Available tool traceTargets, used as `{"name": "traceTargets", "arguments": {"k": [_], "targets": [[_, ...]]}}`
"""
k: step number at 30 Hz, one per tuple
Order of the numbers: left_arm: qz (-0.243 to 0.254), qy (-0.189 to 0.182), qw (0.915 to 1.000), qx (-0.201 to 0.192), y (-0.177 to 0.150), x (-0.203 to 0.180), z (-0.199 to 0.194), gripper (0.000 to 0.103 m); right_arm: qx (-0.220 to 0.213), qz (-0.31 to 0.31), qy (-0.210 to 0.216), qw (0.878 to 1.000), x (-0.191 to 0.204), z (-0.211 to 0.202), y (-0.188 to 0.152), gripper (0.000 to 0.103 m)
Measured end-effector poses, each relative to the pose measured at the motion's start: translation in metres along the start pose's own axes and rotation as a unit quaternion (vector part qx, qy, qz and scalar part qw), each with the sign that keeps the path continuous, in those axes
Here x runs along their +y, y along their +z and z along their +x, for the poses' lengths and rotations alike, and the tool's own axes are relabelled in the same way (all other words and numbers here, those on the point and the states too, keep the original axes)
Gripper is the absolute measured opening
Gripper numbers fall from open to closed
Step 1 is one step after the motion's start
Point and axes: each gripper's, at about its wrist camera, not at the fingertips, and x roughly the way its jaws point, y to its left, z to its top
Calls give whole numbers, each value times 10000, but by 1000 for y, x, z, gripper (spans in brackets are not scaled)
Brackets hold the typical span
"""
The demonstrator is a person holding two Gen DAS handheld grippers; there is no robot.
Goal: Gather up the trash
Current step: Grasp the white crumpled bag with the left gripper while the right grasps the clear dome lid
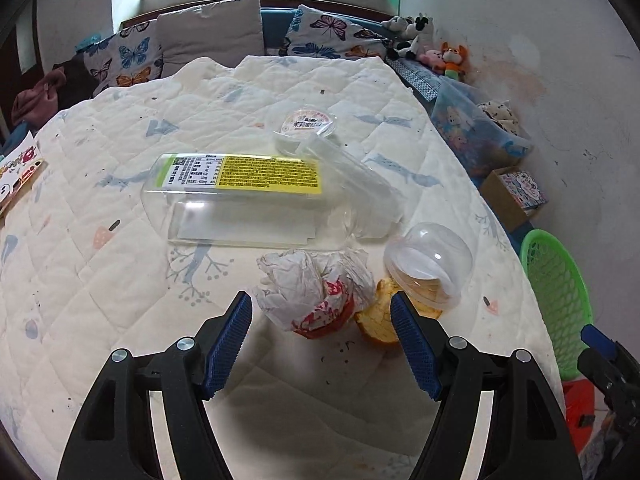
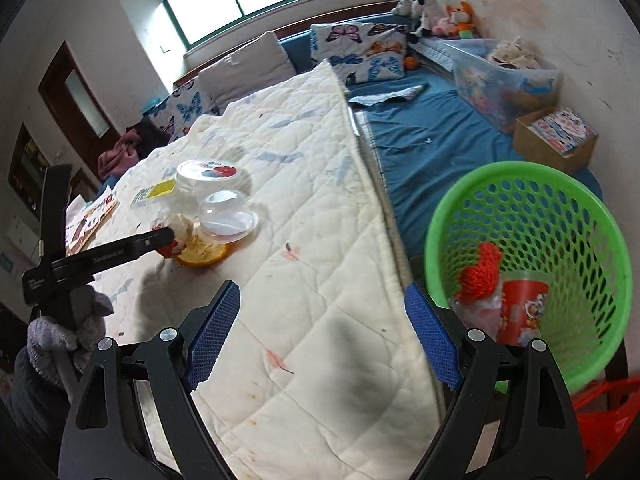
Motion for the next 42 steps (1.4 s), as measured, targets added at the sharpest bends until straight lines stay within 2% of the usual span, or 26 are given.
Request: {"name": "traceTargets", "arguments": {"k": [2,4,14,24,32,38,42], "targets": [[-14,-39,10000,14,1,0,3,69,36,-68,17,10000,5,5,1,84],[-12,-71,10000,11,2,1,6,60,75,-149,27,9999,10,10,4,84],[-27,-221,9997,-35,-1,9,-2,39,192,-405,156,9989,30,29,12,84],[32,-306,9990,-312,-10,19,-38,36,306,-706,327,9965,65,66,34,77],[135,-219,9986,-456,-14,29,-60,36,378,-814,453,9949,88,94,47,76],[139,-219,9984,-507,-16,35,-69,36,453,-813,409,9948,97,113,55,76],[119,-234,9984,-502,-18,37,-71,36,511,-854,269,9947,99,122,54,69]]}}
